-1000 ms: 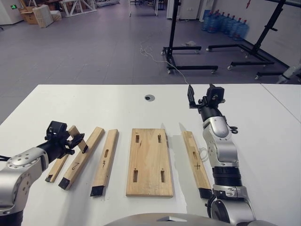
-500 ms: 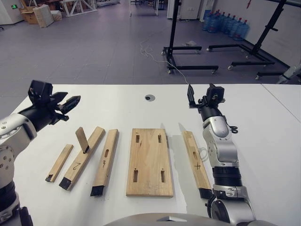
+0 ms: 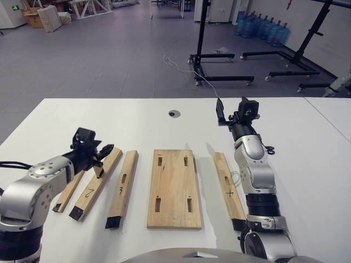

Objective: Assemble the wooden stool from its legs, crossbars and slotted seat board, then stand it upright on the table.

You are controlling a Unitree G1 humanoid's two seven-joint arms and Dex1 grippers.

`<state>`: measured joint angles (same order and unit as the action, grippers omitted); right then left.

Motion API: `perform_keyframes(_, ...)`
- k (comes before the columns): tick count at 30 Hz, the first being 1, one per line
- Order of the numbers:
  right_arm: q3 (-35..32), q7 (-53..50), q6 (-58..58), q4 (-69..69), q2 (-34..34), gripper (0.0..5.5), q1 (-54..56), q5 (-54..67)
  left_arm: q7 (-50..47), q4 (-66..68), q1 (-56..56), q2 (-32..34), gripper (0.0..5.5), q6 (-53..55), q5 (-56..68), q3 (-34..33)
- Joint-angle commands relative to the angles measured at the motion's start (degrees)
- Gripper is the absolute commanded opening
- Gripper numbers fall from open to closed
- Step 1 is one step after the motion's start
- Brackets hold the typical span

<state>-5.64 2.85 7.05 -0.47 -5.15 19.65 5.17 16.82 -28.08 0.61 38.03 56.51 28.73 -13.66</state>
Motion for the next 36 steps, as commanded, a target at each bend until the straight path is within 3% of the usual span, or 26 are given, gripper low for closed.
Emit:
perform_keyframes(1,-0.2,0.1,0.4,0.0,0.0,4.27,1.3,0.5,0.7,1.5,2.3,-0.5,2.42,-0.3,-1.3,0.9)
perform_keyframes(10,-0.3,-0.8,-0.4,0.3,0.4,4.27,1.4,0.3,1.1,-1.1,-3.6,-0.3,2.42,1.7,0.7,-1.0)
perform_keyframes(22,-1.1,-1.2,-1.0,-0.1,0.6,4.27,0.8,0.2,2.7,-4.1,-13.7,6.1,2.42,8.8,6.3,-12.1)
perform_keyframes(25,-1.2,-1.3,-0.9,-0.4,0.5,4.27,0.5,0.2,6.4,2.8,-7.5,12.8,2.42,4.0,1.2,-15.3)
perform_keyframes(28,-1.2,-1.5,-0.9,-0.9,0.6,4.27,-0.3,0.1,10.8,11.0,-0.2,16.6,2.42,-4.4,-5.1,-14.5)
perform_keyframes(32,-0.6,-1.4,-0.5,-1.4,1.0,4.27,-0.7,-0.1,21.2,15.2,13.8,14.7,2.42,-14.6,-7.6,-11.6)
perform_keyframes(36,-0.7,-1.4,0.0,-2.4,0.8,4.27,-1.8,-0.1,27.5,11.4,20.0,12.3,2.42,-16.4,-3.9,-12.5)
